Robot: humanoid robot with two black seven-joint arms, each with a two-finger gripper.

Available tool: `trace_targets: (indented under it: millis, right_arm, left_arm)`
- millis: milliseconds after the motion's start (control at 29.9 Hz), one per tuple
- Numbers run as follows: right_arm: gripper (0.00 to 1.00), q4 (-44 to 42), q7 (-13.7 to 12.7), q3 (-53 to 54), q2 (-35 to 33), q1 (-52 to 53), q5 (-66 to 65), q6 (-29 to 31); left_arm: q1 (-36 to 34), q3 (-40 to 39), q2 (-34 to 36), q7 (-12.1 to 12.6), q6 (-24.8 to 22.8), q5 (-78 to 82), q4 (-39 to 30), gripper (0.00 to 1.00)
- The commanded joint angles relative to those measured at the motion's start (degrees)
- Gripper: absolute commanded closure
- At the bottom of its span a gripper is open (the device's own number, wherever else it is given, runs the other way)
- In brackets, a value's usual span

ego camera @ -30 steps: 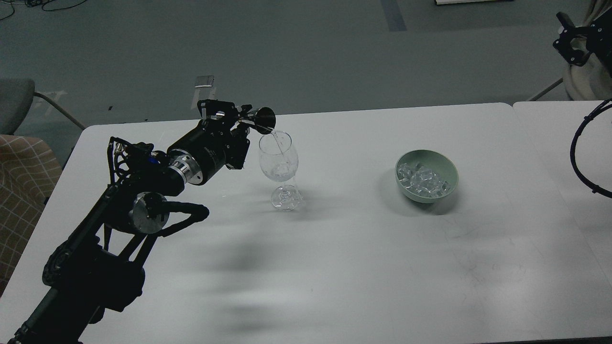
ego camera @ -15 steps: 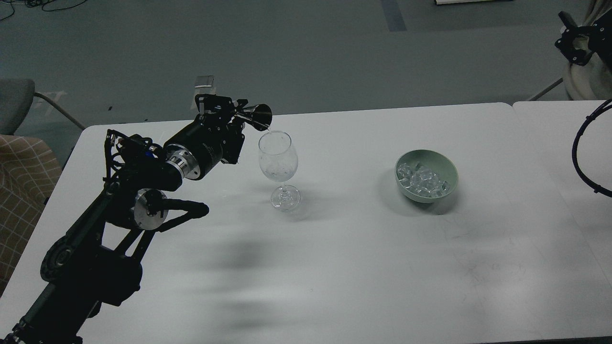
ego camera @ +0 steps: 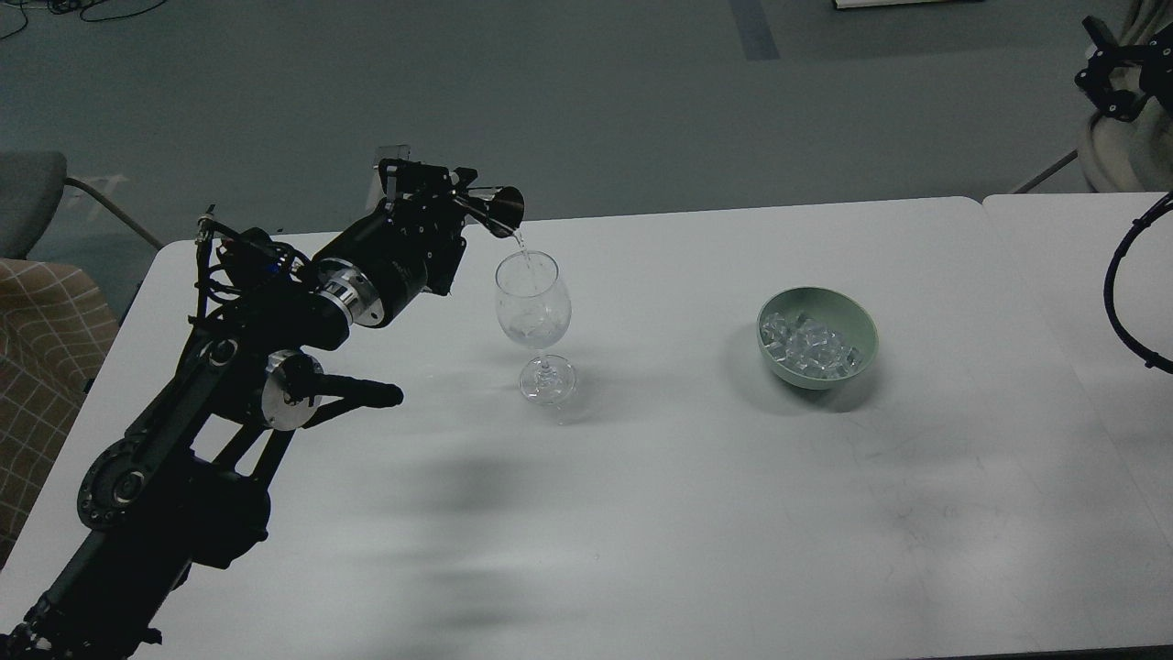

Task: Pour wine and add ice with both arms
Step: 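Tilt the jigger over the wine glass to pour with the left gripper, then turn the jigger upright and move it back toward its spot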

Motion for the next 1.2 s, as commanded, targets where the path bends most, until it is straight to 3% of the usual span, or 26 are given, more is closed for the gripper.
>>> trace_targets:
  millis: [0, 702, 1170]
  right_arm:
    - [0.0, 0.05, -0.01, 0.16, -0.01, -0.08, 0.0, 0.0]
    - [0.0, 0.05, -0.01, 0.16, -0.28, 0.01, 0.0, 0.0]
    - [0.0, 0.14, -0.01, 0.25, -0.81, -0.08, 0.0, 0.0]
  left_arm:
    - [-0.25, 0.05, 0.07, 0.0, -0.06, 1.2, -0.04, 1.0]
    - [-1.57, 0.14, 2.45, -0.09, -3.14, 17.45, -2.41, 1.0]
    - [-2.01, 0.4, 3.68, 0.0, -3.58, 18.16, -5.84, 1.0]
